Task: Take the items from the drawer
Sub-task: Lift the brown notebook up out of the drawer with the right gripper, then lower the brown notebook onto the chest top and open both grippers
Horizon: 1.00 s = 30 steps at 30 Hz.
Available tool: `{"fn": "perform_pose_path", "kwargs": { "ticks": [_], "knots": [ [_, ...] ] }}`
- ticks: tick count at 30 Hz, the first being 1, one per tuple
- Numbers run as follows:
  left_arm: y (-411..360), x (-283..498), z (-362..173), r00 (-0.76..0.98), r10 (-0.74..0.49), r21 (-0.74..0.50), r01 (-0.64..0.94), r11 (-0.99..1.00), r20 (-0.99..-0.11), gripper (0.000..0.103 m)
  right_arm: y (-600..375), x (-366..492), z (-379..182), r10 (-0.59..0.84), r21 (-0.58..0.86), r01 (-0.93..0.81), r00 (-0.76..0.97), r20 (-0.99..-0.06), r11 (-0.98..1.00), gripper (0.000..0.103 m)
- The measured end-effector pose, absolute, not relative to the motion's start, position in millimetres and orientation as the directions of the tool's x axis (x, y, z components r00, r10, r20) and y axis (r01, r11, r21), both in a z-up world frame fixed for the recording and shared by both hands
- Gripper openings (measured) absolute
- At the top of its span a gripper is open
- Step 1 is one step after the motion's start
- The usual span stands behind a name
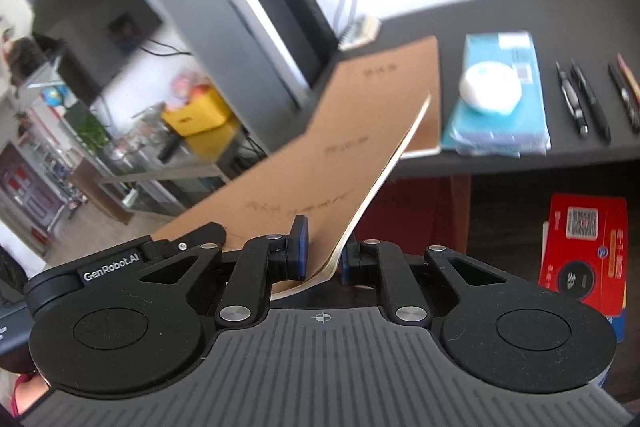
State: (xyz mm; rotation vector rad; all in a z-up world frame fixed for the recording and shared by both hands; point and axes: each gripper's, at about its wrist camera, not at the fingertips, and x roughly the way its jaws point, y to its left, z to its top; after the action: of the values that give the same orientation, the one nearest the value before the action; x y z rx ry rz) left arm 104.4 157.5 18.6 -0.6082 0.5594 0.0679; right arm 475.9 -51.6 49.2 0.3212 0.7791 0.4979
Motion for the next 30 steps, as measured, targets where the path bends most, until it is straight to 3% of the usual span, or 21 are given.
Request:
{"fn": "perform_pose_path", "kwargs": {
  "ticks": [8, 10, 12, 18, 21, 24, 30],
  "knots": [
    [165, 138, -11, 0.808, -0.124, -0.568, -0.286, 0.772, -0.576, 0.019, -52, 512, 22, 0.51, 0.436, -0.277, 0.585, -0.63, 0.856, 0.021],
    [166, 144, -17, 0.799, -0.131, -0.58, -0.302, 0.757, -0.587, 0.02, -53, 524, 14, 0.52, 0.455, -0.266, 0.559, -0.645, 0.85, 0.033],
    [166, 149, -22, 0.794, -0.13, -0.581, -0.312, 0.752, -0.594, 0.02, -55, 533, 7, 0.525, 0.472, -0.246, 0.529, -0.666, 0.846, 0.038],
    [172, 155, -38, 0.775, -0.124, -0.587, -0.354, 0.728, -0.62, 0.023, -74, 538, -21, 0.549, 0.541, -0.17, 0.481, -0.684, 0.824, 0.04],
    [173, 153, -40, 0.775, -0.124, -0.592, -0.358, 0.722, -0.62, 0.024, -82, 540, -37, 0.574, 0.588, -0.131, 0.458, -0.678, 0.799, 0.04],
    [175, 156, -39, 0.775, -0.127, -0.594, -0.355, 0.722, -0.619, 0.024, -82, 539, -41, 0.555, 0.575, -0.125, 0.486, -0.675, 0.809, 0.023],
    [174, 176, -31, 0.778, -0.13, -0.587, -0.342, 0.734, -0.615, 0.024, -77, 548, -23, 0.524, 0.54, -0.153, 0.556, -0.646, 0.827, 0.016]
  ]
}}
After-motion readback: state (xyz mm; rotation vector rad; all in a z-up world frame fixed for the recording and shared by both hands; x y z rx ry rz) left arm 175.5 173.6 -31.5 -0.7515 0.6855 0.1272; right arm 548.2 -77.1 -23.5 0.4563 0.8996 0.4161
